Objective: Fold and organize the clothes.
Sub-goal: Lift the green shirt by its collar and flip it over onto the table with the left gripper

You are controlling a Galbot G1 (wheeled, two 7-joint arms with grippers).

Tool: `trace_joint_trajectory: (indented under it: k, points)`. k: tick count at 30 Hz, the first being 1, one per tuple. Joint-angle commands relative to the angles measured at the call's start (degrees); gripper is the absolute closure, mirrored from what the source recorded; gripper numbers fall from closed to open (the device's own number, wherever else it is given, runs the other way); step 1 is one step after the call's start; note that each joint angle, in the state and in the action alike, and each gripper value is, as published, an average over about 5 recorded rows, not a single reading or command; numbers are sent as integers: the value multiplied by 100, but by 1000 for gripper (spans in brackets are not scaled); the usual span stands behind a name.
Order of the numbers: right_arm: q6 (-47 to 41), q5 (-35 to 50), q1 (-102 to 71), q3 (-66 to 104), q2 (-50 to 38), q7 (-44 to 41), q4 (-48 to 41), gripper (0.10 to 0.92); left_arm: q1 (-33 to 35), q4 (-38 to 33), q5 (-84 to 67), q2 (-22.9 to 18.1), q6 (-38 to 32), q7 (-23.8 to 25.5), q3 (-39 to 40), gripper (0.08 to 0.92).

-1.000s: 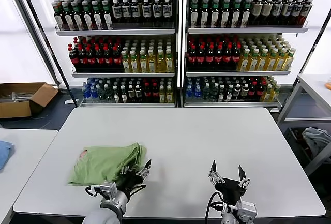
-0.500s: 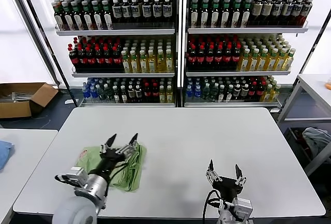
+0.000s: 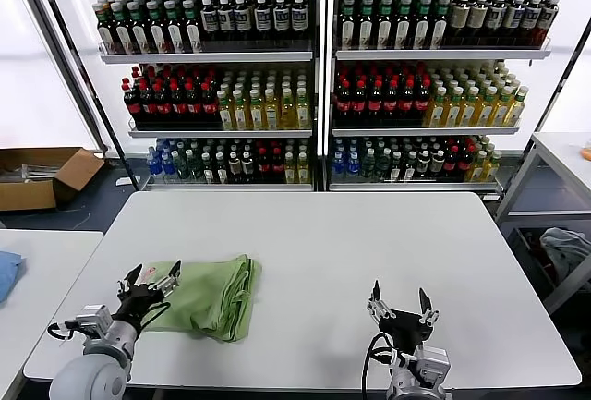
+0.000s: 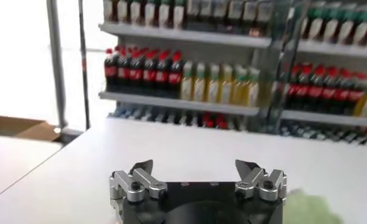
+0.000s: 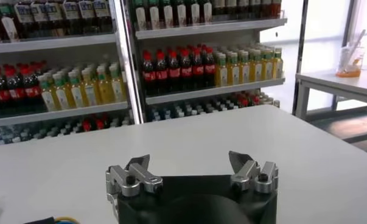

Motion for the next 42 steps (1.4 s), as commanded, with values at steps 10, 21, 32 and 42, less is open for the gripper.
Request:
trace_joint_trajectory:
  k: [10,21,32,42]
  points:
    - [0,-25,-1,-48,22,-22,-18,203,-49,938,-245,204,114,272,-369,177]
    - [-5,-73,-2,-91,52,-30,2,203,-34,1025,-443,158,235,550,-342,185]
    - [-3,-79,4,-84,61,-35,0,203,17,973,-329,115,145,691,-300,464]
    - [-19,-78,37,-75,53,-23,12,203,12,969,-3,70,-16,677,-297,750]
